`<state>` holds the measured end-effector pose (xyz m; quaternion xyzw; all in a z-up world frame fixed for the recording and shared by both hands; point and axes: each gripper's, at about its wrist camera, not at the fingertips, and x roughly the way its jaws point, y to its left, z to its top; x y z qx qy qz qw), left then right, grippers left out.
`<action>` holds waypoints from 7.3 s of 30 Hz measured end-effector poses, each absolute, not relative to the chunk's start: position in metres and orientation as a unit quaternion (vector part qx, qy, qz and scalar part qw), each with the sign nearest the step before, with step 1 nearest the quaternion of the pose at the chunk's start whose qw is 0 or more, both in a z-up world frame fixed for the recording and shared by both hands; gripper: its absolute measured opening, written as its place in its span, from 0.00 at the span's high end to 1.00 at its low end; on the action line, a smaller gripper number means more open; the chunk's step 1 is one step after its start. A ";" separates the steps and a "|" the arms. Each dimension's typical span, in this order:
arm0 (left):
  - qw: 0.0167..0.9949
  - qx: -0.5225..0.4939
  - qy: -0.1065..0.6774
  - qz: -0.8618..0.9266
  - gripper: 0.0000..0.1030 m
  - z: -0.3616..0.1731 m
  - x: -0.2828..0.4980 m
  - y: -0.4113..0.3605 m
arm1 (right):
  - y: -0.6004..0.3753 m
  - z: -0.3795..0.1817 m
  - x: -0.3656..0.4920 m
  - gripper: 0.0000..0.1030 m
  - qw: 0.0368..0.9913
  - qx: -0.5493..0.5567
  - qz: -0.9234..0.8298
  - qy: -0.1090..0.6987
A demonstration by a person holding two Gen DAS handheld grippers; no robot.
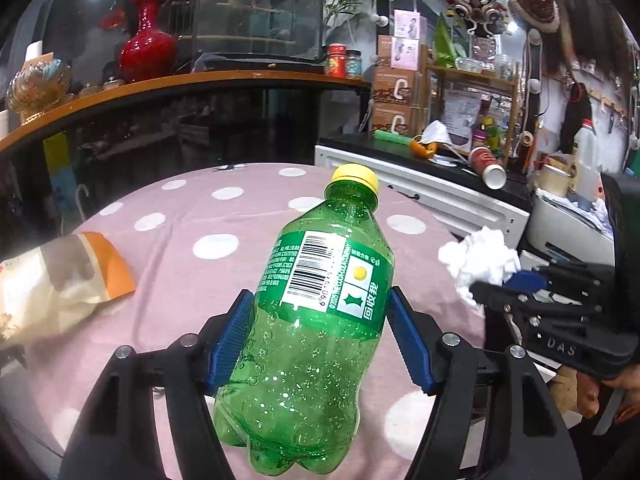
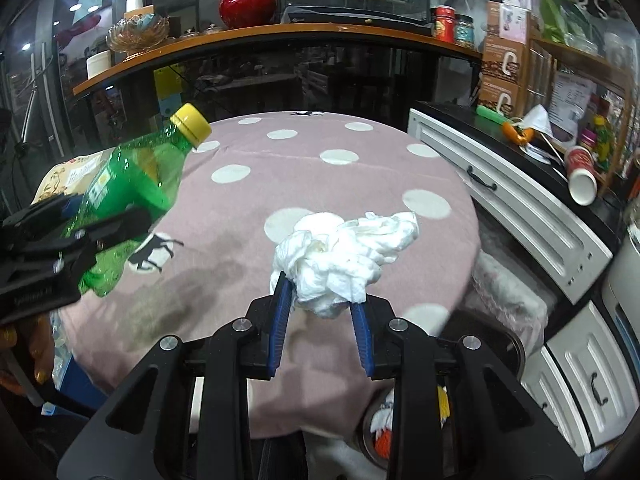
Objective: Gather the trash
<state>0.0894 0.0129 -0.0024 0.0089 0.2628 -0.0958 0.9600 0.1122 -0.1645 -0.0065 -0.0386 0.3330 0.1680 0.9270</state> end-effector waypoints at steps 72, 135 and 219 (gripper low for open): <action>0.864 0.187 0.372 -0.283 0.35 -0.121 0.136 -0.245 | -0.397 -0.086 0.096 0.19 0.904 0.161 -0.122 0.376; 0.987 0.041 0.148 -0.056 0.05 0.022 0.017 -0.024 | -0.195 0.029 0.012 0.06 0.980 0.050 -0.046 0.186; 0.988 0.015 0.148 -0.047 0.05 0.013 -0.005 -0.005 | -0.178 0.020 -0.025 0.06 0.988 0.023 -0.016 0.150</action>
